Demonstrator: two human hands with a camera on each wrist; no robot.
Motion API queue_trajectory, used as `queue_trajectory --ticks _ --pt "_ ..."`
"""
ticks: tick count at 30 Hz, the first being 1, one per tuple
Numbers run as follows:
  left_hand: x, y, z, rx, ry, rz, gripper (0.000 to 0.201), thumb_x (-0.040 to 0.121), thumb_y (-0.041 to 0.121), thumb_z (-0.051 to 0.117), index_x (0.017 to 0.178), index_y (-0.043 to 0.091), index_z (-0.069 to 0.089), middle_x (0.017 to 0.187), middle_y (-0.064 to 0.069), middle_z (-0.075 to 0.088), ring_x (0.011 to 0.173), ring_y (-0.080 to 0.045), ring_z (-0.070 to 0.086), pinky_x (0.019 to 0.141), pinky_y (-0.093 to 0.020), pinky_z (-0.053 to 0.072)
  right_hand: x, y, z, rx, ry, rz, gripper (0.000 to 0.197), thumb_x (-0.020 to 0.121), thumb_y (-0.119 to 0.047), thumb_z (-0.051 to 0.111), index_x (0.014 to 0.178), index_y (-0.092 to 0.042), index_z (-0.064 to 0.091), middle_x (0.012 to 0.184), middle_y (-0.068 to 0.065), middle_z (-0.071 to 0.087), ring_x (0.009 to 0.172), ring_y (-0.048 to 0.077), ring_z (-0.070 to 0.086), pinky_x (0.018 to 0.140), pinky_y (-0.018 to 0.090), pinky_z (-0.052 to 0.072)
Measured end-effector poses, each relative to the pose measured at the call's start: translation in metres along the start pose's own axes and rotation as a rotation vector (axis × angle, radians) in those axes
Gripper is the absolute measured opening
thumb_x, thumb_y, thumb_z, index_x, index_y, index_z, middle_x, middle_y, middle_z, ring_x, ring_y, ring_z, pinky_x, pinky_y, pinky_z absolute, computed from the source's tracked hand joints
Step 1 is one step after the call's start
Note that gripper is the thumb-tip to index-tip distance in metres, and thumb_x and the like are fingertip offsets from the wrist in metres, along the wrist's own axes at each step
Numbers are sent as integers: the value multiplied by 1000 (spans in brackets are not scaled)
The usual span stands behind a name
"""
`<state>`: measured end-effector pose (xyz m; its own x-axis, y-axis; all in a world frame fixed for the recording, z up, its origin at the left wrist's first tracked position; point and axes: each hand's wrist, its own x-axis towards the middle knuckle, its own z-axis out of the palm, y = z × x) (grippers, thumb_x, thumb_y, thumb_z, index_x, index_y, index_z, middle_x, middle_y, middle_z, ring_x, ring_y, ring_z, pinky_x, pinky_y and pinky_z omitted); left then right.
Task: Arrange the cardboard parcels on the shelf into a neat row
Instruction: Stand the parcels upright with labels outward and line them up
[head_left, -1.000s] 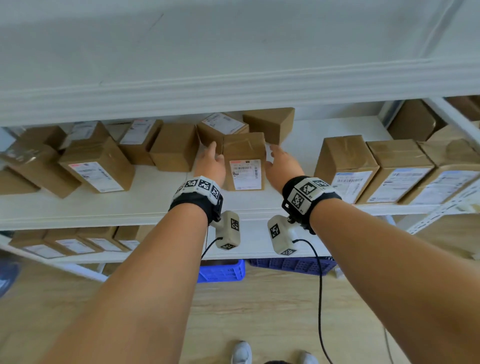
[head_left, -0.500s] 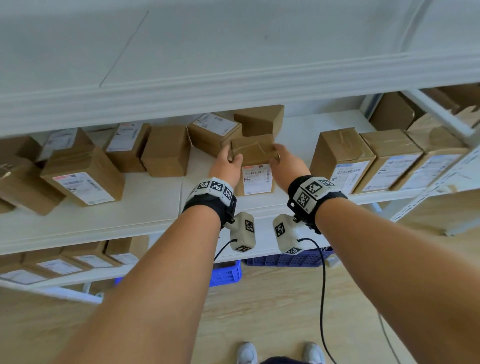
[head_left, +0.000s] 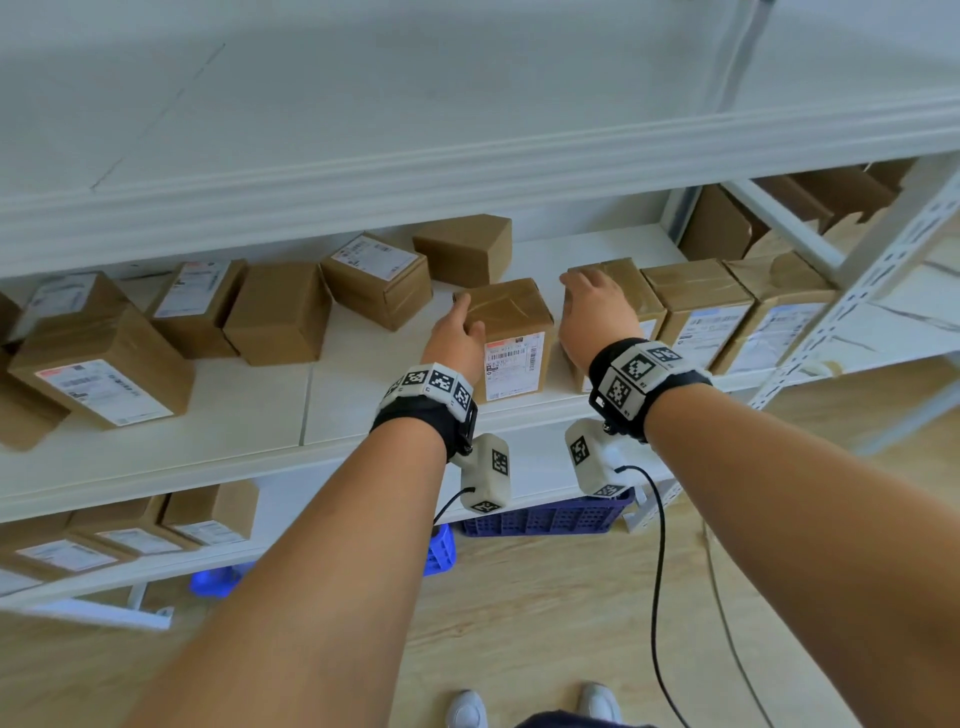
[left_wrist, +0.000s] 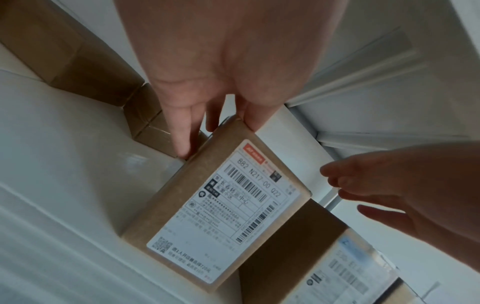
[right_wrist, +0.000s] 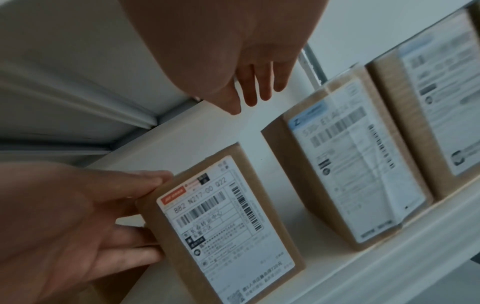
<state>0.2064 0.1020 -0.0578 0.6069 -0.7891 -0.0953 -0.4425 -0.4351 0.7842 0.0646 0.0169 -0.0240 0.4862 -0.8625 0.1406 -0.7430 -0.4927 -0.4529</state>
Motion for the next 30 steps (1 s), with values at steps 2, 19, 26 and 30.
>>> queue_trajectory --ticks 2,19,26,30 --pt "-1 6 8 -21 2 -9 50 103 24 37 152 26 26 153 -5 36 130 -24 47 98 -27 38 3 13 -6 -30 -49 26 52 93 0 37 144 -10 37 154 8 31 144 26 22 117 37 23" --pt "-5 28 29 18 -17 18 48 102 24 39 150 27 32 153 2 37 132 -20 45 98 -24 36 8 45 -10 -40 -133 18 52 91 1 35 141 -9 43 154 7 32 146 25 18 119 36 15" --pt "-10 27 28 39 -1 31 53 102 28 41 153 24 25 154 -1 36 136 -22 42 102 -28 36 4 37 -13 -103 -58 28 44 87 -2 39 128 -7 54 141 10 46 134 29 35 111 39 28" --pt "-11 25 20 26 84 -66 56 102 38 37 153 18 23 156 -6 31 141 -25 34 111 -34 30 2 25 -18 -110 -36 -13 46 89 -8 41 135 -9 47 143 10 44 134 30 36 113 41 26"
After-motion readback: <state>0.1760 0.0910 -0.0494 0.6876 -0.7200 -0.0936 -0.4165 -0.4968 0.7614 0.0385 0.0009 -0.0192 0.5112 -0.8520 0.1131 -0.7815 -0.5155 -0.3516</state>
